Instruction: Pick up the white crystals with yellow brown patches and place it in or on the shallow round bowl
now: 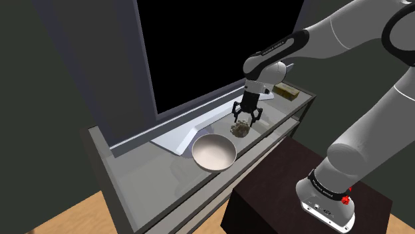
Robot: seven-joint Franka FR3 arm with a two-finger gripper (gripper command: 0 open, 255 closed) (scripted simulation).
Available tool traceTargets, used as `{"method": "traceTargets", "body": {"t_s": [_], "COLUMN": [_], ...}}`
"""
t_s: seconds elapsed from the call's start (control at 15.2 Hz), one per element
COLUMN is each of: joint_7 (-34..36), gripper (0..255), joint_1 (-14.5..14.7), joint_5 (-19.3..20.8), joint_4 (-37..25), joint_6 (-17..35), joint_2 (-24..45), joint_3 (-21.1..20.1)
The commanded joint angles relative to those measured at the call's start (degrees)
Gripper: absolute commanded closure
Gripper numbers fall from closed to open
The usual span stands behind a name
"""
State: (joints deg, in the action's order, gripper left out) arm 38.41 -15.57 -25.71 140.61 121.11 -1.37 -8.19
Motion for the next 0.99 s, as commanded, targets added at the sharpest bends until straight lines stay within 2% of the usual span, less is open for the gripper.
{"method": "traceTargets", "body": {"t_s": [0.0, 0.46, 0.92], "joint_7": [0.0, 0.0, 1.9], "gripper": [255, 255, 255], "joint_1": [0.0, 0.0, -0.2], "joint_5": [0.0, 0.0, 0.9], "joint_4": [0.0, 0.1, -1.5], "joint_6": [0.0, 0.0, -5.4], "joint_2": [0.1, 0.1, -4.0], "joint_3": [0.0, 0.0, 0.3]}}
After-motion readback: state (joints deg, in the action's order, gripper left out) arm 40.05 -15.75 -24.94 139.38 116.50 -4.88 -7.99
